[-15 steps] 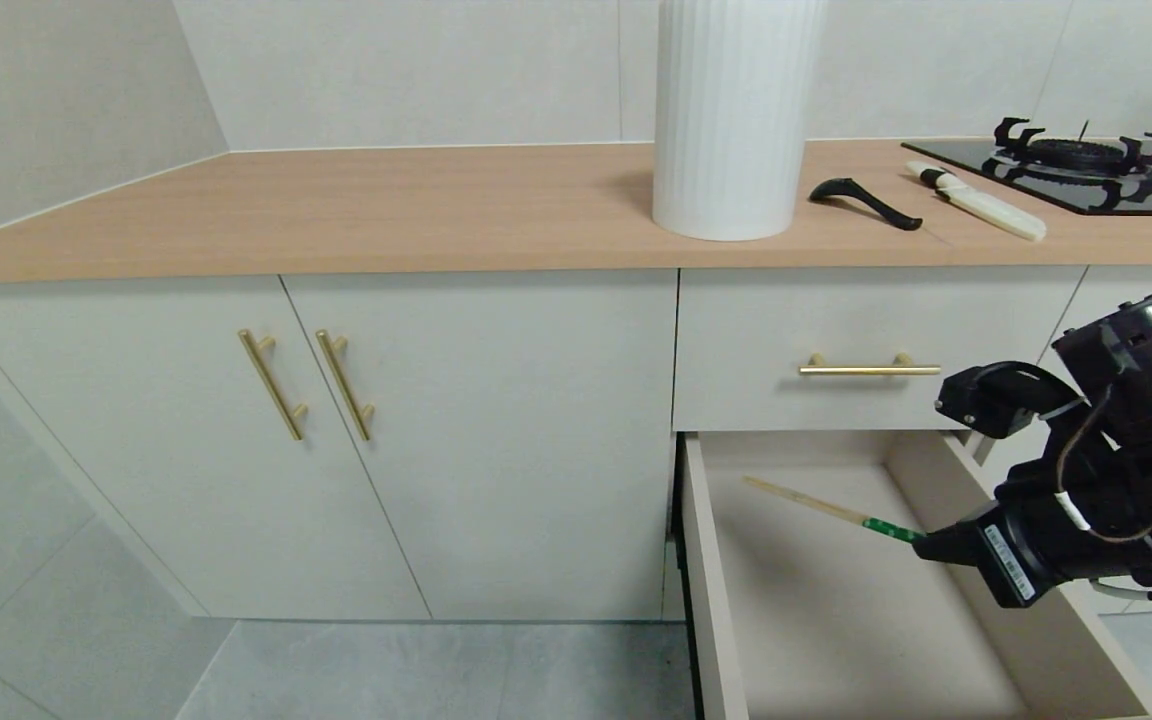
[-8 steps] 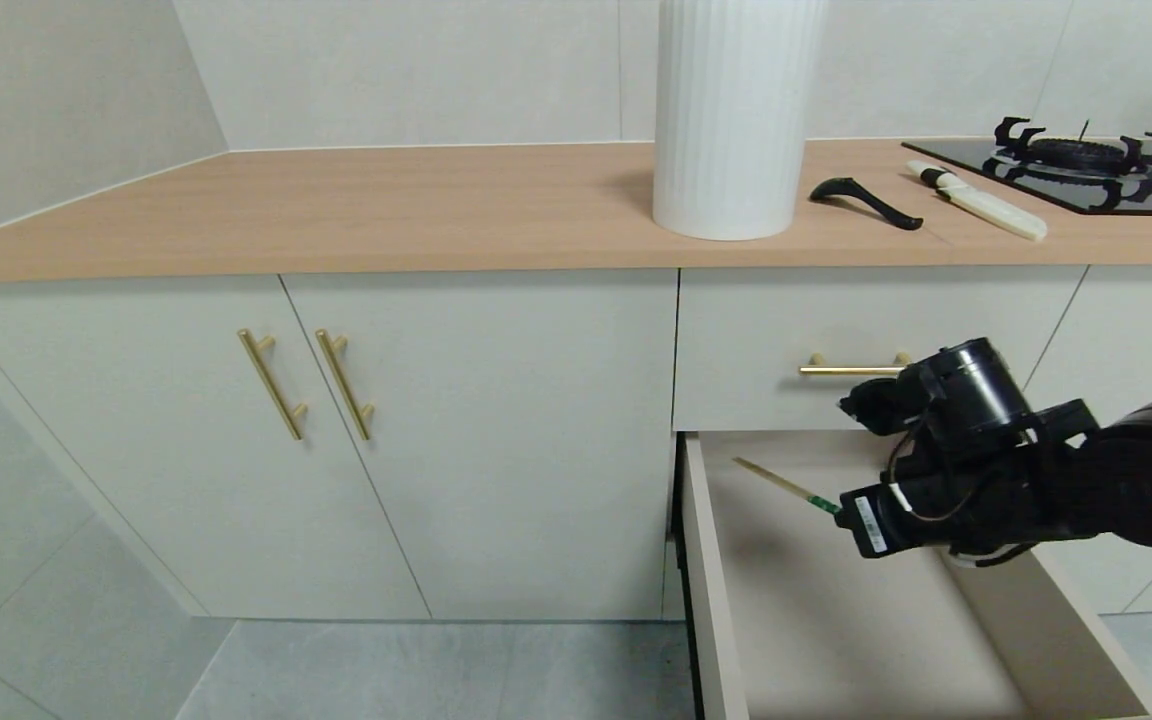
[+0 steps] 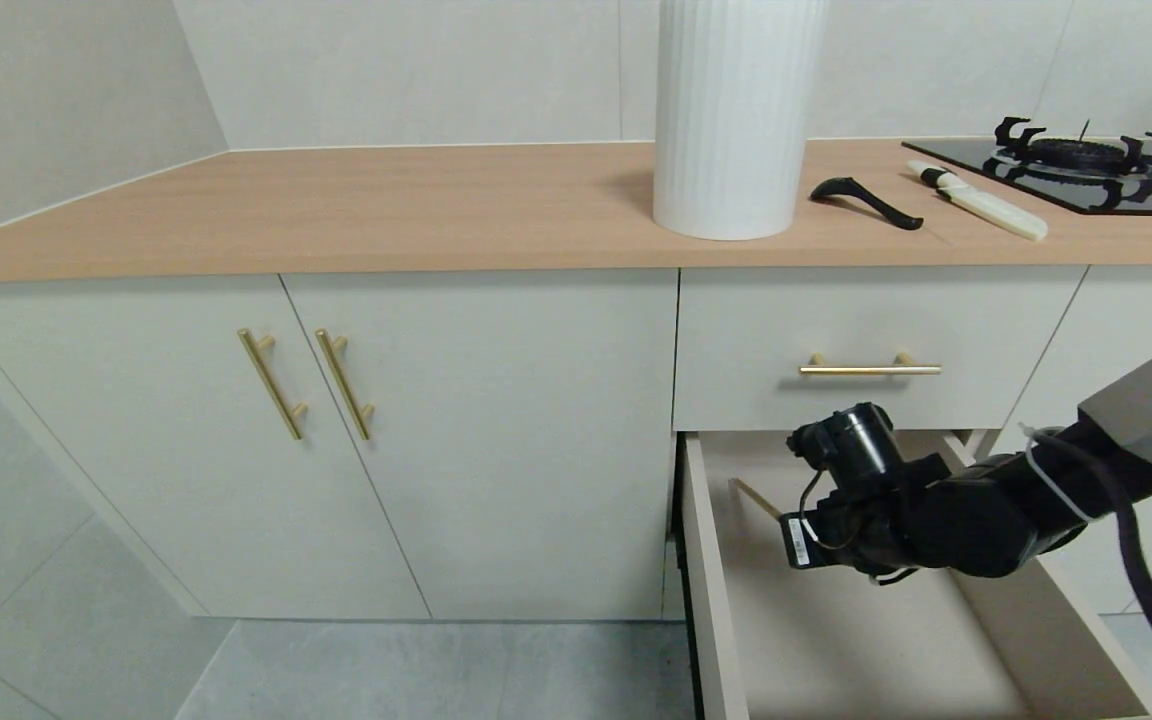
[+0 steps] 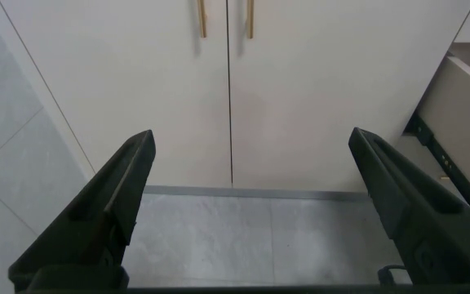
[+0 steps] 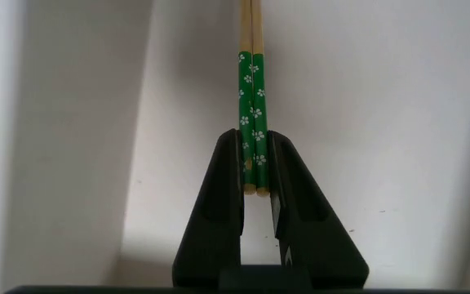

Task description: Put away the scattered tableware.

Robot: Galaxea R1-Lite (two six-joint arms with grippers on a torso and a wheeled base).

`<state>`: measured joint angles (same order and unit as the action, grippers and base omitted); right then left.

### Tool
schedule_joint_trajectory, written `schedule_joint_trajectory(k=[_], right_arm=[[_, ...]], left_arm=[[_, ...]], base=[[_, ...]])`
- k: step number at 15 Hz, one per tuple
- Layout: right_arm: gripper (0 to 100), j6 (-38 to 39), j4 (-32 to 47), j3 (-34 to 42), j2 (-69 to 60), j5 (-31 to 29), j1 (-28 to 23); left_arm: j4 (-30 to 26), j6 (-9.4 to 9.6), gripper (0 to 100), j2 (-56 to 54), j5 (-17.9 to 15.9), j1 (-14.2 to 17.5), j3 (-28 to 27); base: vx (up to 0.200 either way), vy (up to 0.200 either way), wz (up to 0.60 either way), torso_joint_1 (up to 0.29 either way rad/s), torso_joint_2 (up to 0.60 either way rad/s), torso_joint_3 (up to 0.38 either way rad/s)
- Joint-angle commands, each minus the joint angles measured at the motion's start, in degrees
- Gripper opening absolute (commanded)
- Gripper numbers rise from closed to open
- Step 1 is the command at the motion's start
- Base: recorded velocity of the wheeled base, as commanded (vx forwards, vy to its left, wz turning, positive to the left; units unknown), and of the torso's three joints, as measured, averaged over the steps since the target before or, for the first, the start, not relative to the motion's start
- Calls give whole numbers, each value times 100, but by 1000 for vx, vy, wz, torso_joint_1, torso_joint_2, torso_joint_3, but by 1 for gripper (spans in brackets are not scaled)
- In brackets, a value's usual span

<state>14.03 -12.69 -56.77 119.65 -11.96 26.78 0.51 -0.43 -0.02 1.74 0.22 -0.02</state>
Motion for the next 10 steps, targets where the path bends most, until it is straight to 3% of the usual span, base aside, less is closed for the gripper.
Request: schedule_joint_trajectory(k=[1, 10], right_arm=[[0, 21, -5, -53, 375, -8, 38], [0, 65, 3, -229, 1429, -17, 336]], left_arm=[[2, -1, 100, 2, 1, 4, 2], [2, -1, 100, 2, 1, 4, 2]], base=[[0, 0, 0, 0, 0, 0], [0, 0, 0, 0, 0, 0]])
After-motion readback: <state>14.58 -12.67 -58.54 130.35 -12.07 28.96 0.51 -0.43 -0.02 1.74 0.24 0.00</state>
